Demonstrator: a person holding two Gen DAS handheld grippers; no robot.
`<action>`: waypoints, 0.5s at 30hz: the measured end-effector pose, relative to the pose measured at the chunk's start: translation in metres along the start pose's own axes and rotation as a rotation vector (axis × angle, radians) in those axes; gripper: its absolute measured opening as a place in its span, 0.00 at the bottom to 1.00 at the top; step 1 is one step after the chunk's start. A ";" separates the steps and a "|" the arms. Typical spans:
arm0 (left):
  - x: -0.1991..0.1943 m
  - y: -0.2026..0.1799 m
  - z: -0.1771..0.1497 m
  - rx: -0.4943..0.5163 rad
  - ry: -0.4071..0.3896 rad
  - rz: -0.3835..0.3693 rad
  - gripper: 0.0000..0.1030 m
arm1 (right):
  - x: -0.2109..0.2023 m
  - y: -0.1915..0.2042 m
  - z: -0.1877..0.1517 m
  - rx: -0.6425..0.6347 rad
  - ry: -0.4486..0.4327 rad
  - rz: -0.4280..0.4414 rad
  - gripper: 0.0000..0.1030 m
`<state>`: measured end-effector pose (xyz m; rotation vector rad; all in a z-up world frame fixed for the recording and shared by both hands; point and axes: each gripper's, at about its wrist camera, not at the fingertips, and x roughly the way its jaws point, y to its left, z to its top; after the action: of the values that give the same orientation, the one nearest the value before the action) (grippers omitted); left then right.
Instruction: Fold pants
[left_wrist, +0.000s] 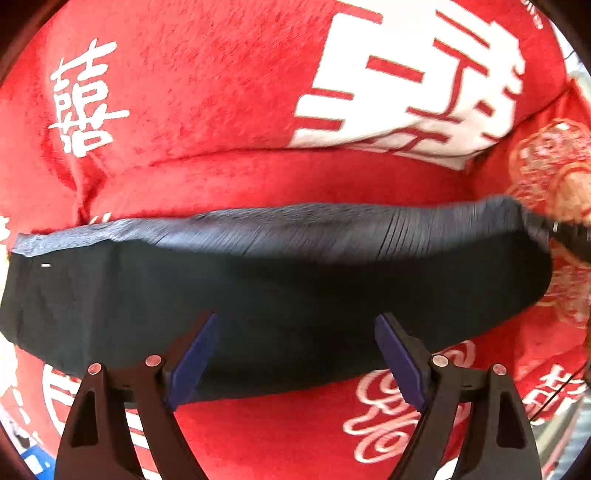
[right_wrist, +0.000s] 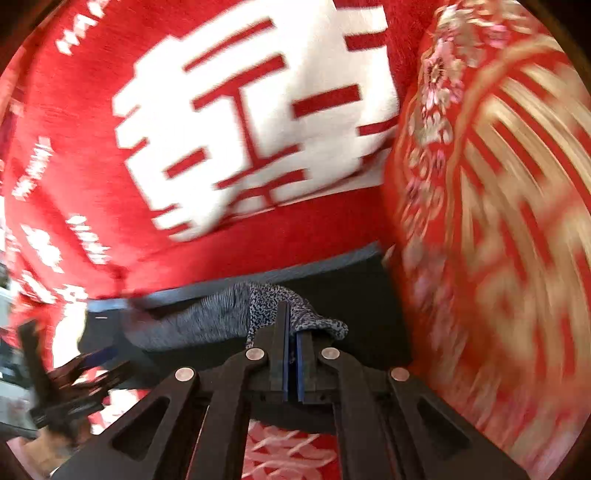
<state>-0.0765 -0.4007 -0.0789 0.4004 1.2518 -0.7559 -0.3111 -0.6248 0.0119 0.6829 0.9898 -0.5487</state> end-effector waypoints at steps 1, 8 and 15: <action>0.009 -0.002 -0.001 0.016 -0.001 0.045 0.84 | 0.012 -0.004 0.008 -0.008 0.013 -0.018 0.04; 0.061 0.016 -0.005 0.002 0.098 0.170 0.84 | 0.052 -0.011 0.026 -0.054 0.107 -0.133 0.21; 0.053 0.017 0.015 0.021 0.033 0.197 0.84 | -0.007 0.014 0.009 -0.079 -0.098 -0.139 0.64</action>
<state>-0.0481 -0.4140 -0.1272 0.5467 1.2162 -0.5966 -0.2999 -0.6212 0.0248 0.5150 0.9661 -0.6555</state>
